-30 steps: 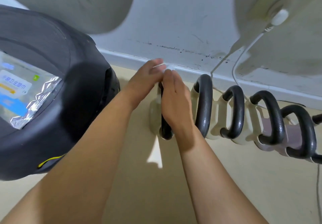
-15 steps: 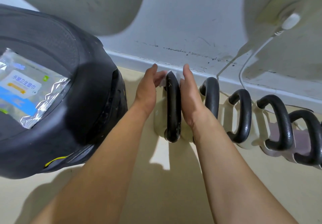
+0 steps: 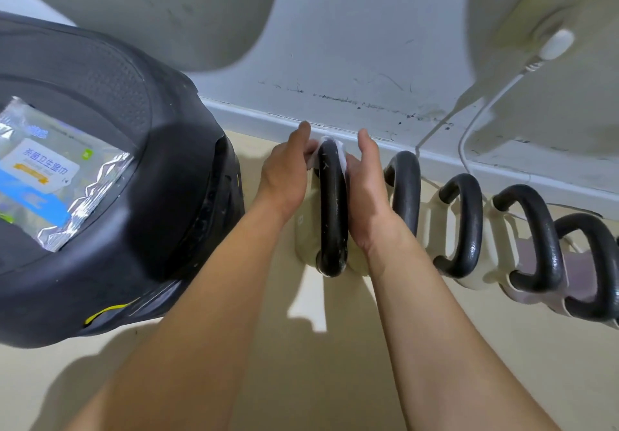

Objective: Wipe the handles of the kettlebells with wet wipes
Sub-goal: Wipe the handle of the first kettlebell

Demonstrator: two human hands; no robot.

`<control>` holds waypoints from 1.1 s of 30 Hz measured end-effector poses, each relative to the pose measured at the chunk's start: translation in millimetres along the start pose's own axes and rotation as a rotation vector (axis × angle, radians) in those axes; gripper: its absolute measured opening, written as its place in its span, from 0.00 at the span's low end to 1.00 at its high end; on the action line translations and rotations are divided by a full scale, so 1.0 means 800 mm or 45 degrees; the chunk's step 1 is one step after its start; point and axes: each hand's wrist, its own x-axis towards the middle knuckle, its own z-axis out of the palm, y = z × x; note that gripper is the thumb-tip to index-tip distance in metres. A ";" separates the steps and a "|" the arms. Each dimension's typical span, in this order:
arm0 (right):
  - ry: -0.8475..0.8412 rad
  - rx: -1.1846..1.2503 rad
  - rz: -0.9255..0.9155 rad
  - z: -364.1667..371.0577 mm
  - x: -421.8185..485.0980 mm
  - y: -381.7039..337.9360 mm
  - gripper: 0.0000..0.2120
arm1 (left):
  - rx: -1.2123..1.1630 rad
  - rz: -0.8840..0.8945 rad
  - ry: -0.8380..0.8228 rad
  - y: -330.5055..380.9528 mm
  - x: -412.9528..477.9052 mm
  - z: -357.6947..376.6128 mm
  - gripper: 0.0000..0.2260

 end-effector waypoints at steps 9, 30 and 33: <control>0.009 0.151 -0.097 -0.003 -0.008 -0.011 0.28 | -0.123 0.006 0.095 0.004 -0.007 -0.008 0.21; 0.317 0.205 -0.056 0.010 -0.059 0.003 0.18 | -0.143 -0.267 0.098 0.019 -0.040 0.011 0.20; 0.288 0.136 -0.140 0.011 -0.068 0.011 0.18 | -0.105 -0.191 0.177 0.028 -0.056 0.011 0.12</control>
